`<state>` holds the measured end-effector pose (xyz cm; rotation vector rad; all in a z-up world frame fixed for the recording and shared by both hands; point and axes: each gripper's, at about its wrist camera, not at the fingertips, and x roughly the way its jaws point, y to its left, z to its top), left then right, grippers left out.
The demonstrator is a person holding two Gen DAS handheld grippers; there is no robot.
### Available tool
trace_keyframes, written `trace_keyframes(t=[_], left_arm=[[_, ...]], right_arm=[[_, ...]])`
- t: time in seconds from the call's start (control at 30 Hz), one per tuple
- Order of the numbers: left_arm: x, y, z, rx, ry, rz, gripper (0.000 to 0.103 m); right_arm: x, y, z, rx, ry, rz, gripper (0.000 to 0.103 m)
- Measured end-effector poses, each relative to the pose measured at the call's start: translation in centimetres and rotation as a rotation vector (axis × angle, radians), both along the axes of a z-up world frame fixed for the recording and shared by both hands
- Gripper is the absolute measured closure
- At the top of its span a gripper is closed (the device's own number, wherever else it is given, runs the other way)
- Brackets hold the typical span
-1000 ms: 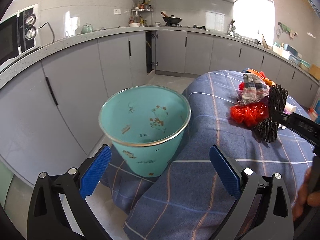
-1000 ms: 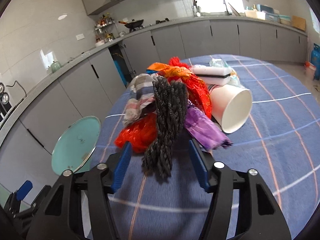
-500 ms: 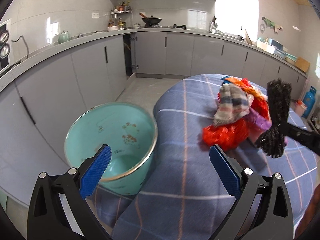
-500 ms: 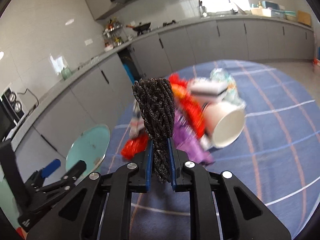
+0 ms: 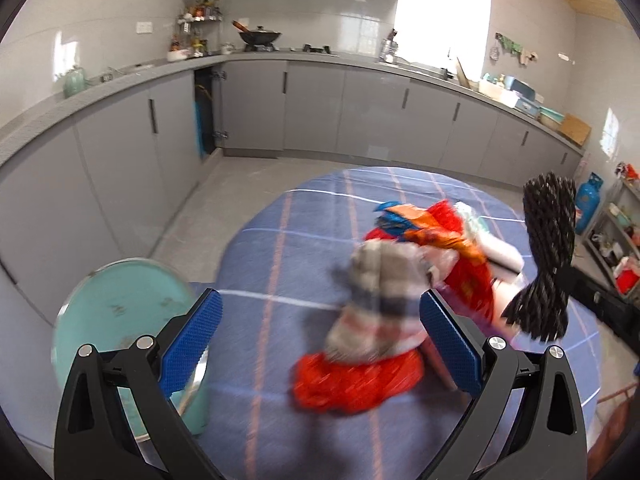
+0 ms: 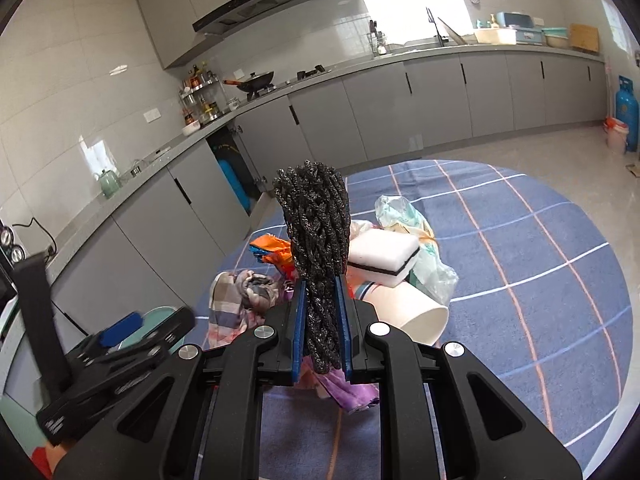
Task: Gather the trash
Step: 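Grasp the black braided rope with the right gripper while the left gripper grasps the checkered cloth, then carry the rope and cloth over the teal bin and open both grippers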
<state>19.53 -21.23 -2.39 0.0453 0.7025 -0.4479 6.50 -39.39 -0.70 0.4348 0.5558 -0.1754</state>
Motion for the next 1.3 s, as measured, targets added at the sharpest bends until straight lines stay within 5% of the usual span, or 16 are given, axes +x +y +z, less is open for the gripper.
trace_keyframes(t=[0.13,0.27,0.43,0.53,0.9,1.3], left_arm=[[1.1,-3.1,-0.8,0.01,0.026,-0.051,0.007],[1.9,-4.9,-2.0,0.039,0.065,-0.092,0.037],[1.8,-4.9,-2.4,-0.02,0.098,-0.148,0.076],[1.3,-4.6,-1.8,-0.04,0.083,-0.172,0.086],[-2.2,4.0,5.2,-0.18,-0.094,-0.097,0.088],[-1.4,13.6,3.1,-0.017,-0.071,0.197,0.088]], right_arm=[[-0.3,-0.5,-1.0,0.055,0.023,-0.001,0.087],[-0.8,-0.3,-1.2,0.071,0.021,-0.006,0.087],[-1.0,-0.3,-0.9,0.075,0.017,-0.017,0.087],[-1.1,-0.1,-0.3,0.062,0.003,-0.025,0.087],[-0.8,3.1,2.6,-0.001,-0.075,0.005,0.087],[5.6,12.4,1.5,0.034,-0.038,0.216,0.087]])
